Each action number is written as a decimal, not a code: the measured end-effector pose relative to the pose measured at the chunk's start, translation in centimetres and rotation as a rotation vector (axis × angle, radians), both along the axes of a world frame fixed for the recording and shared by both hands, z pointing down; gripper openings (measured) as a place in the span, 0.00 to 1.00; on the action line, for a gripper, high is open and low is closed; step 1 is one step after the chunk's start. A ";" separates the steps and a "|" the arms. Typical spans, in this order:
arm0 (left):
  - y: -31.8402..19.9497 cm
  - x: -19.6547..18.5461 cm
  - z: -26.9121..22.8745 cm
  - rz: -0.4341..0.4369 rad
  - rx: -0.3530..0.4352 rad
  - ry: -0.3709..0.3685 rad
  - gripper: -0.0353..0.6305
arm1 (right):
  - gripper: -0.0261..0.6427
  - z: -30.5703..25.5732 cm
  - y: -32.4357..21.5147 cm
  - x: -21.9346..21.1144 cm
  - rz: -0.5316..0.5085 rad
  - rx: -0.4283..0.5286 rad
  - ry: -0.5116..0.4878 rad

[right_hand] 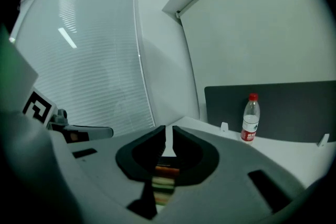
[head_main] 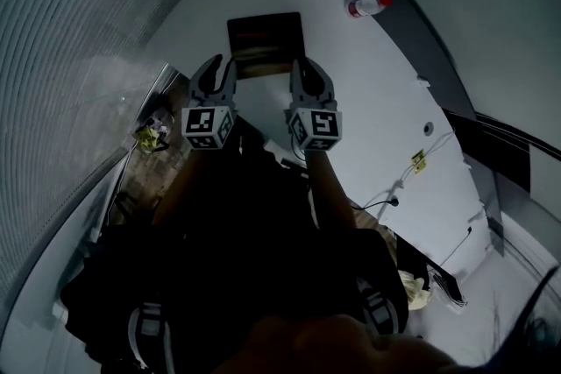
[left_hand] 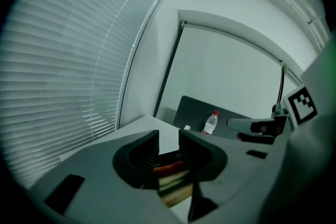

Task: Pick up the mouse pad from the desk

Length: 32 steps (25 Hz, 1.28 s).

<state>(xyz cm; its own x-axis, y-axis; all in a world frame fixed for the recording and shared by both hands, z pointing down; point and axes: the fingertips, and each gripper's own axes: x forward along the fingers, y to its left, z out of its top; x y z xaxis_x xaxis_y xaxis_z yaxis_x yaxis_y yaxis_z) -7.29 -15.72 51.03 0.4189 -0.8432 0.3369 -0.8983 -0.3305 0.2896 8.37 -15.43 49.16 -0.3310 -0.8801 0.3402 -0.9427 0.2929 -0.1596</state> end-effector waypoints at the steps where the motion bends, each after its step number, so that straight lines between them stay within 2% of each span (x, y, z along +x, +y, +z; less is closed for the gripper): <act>1: -0.7 -0.1 0.8 0.002 -0.015 -0.003 0.20 | 0.08 0.7 -0.9 -0.2 0.002 -0.005 0.003; 9: -5.4 0.5 6.8 0.034 -0.132 -0.022 0.27 | 0.16 6.9 -6.0 -0.5 0.006 -0.109 0.032; 16: -7.9 0.7 12.4 0.047 -0.248 -0.066 0.31 | 0.23 12.7 -8.3 0.9 0.034 -0.246 0.092; 25: -8.8 1.4 18.1 0.064 -0.367 -0.107 0.32 | 0.34 19.1 -10.3 1.9 0.003 -0.420 0.156; 32: -9.2 0.8 21.0 0.042 -0.438 -0.126 0.35 | 0.37 22.8 -11.3 2.6 -0.004 -0.492 0.173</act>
